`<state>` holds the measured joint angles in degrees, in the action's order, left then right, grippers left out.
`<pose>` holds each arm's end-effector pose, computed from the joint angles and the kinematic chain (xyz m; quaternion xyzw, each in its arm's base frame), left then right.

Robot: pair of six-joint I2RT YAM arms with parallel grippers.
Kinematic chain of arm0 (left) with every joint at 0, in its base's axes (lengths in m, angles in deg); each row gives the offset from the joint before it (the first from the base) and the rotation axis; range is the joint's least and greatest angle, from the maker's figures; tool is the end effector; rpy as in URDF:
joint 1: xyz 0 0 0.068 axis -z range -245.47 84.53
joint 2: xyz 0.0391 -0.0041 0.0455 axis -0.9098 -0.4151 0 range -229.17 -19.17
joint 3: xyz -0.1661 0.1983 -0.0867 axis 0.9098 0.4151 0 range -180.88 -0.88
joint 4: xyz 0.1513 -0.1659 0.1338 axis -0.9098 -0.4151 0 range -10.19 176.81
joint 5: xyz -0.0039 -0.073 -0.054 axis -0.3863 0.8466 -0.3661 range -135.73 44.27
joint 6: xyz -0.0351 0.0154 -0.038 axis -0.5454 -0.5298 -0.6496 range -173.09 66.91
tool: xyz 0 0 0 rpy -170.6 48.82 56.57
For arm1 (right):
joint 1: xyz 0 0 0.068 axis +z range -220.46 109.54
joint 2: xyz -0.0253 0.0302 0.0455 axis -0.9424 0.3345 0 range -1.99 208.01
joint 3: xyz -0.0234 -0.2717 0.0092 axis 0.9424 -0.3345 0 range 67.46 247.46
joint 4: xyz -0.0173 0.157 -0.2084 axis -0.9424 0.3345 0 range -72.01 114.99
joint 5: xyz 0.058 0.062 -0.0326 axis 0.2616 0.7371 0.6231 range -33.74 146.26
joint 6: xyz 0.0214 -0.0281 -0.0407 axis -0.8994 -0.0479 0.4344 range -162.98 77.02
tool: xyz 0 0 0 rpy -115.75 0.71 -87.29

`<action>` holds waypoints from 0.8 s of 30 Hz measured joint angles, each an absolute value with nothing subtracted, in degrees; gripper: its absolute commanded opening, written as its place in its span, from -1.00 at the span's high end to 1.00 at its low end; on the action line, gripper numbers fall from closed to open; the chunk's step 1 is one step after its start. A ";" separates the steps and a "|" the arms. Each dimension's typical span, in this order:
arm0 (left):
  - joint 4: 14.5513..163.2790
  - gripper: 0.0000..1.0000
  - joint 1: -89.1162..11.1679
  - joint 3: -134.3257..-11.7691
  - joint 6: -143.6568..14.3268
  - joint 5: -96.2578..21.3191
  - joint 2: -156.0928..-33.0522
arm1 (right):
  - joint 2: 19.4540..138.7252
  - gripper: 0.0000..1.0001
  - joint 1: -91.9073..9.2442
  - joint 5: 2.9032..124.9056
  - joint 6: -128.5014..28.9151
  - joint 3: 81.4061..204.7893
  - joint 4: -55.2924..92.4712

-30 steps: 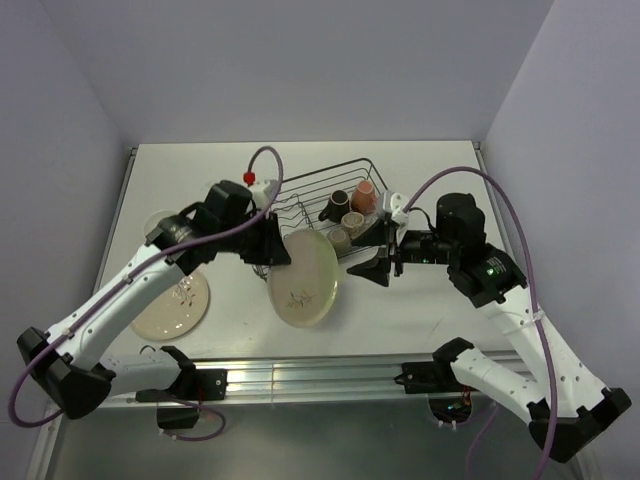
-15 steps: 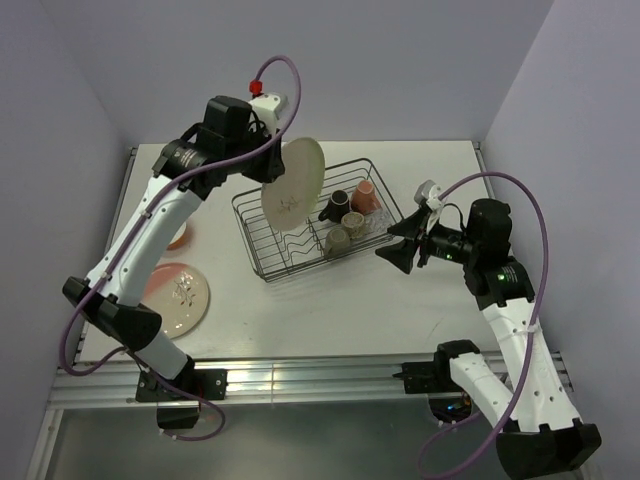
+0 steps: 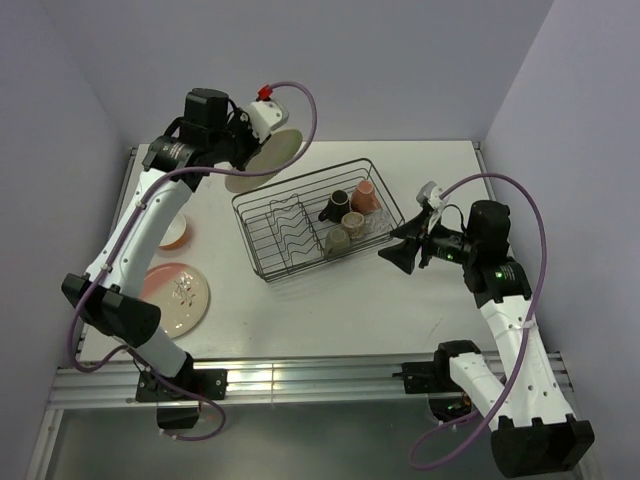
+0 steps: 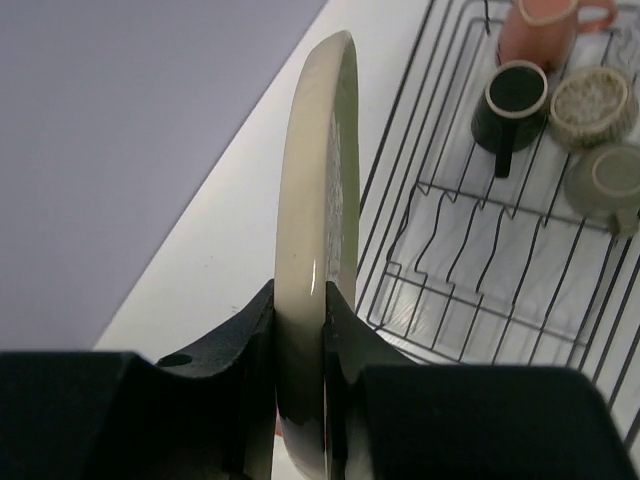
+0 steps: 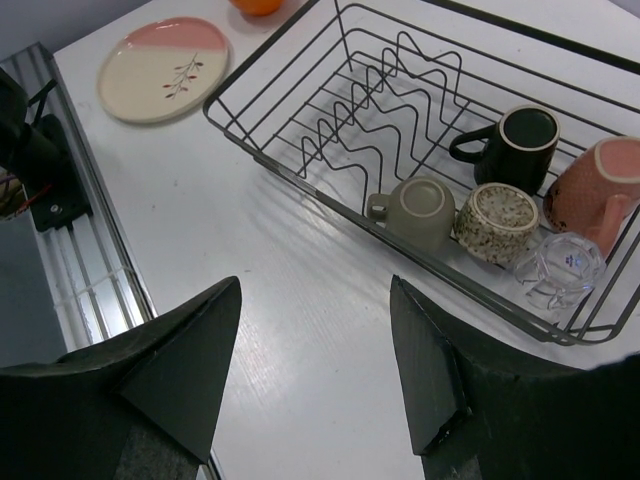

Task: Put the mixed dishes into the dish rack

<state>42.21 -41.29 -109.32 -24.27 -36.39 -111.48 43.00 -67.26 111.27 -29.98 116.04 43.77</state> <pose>0.3125 -0.1467 0.4509 0.4194 0.7479 -0.0493 0.5122 0.1596 0.0381 0.3398 -0.3588 0.6925 0.3396 0.5257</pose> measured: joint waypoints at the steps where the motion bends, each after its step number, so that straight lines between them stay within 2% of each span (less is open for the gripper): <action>1: 42.23 1.00 -41.77 -108.86 -21.88 -35.21 -111.70 | 43.22 -0.37 -67.34 111.22 -29.94 116.04 43.77; 11: 41.73 1.00 -43.65 -108.58 -13.16 -24.43 -113.93 | 45.38 -0.37 -67.89 110.76 -29.90 116.04 43.73; 24: 42.37 1.00 -43.65 -105.78 -11.94 -19.97 -115.63 | 48.90 -0.37 -68.26 110.17 -29.92 116.04 42.48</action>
